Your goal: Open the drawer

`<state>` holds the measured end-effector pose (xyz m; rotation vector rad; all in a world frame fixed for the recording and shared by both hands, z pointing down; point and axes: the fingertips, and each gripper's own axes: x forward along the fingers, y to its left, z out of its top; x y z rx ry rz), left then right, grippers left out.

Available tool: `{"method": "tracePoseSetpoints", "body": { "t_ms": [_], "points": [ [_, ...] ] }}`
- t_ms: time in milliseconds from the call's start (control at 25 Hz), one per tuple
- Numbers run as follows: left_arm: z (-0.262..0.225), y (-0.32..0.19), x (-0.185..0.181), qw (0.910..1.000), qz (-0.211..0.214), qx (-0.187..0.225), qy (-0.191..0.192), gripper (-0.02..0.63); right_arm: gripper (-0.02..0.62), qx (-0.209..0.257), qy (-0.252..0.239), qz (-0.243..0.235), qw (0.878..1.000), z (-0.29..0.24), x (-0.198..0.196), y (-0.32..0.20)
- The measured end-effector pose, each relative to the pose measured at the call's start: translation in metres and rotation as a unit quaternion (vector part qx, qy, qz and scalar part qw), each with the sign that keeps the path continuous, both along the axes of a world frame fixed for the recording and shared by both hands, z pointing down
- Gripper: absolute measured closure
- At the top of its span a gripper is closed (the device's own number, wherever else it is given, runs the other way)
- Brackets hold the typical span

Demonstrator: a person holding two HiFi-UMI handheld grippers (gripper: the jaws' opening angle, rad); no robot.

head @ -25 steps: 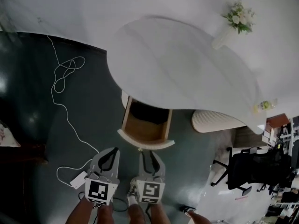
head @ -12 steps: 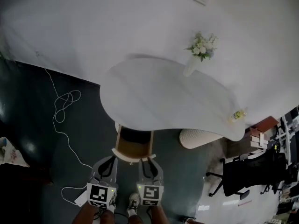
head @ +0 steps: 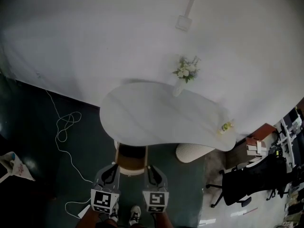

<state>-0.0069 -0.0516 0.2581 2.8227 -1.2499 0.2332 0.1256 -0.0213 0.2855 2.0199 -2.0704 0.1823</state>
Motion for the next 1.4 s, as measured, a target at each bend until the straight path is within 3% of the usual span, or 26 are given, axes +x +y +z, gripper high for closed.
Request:
{"method": "tracePoseSetpoints", "body": {
  "t_ms": [320, 560, 1400],
  "points": [
    [-0.059, 0.021, 0.011, 0.9992, 0.025, 0.030, 0.003, 0.595, 0.583, 0.035, 0.017, 0.005, 0.999, -0.067, 0.006, 0.020],
    [-0.082, 0.033, 0.011, 0.9990, 0.026, 0.037, -0.001, 0.595, 0.589, 0.047, 0.029, 0.008, 0.998, -0.094, 0.013, 0.039],
    [-0.103, 0.058, 0.007, 0.9989, 0.019, 0.044, -0.003, 0.595, 0.591, 0.052, 0.034, 0.013, 0.998, -0.108, 0.021, 0.074]
  ]
}}
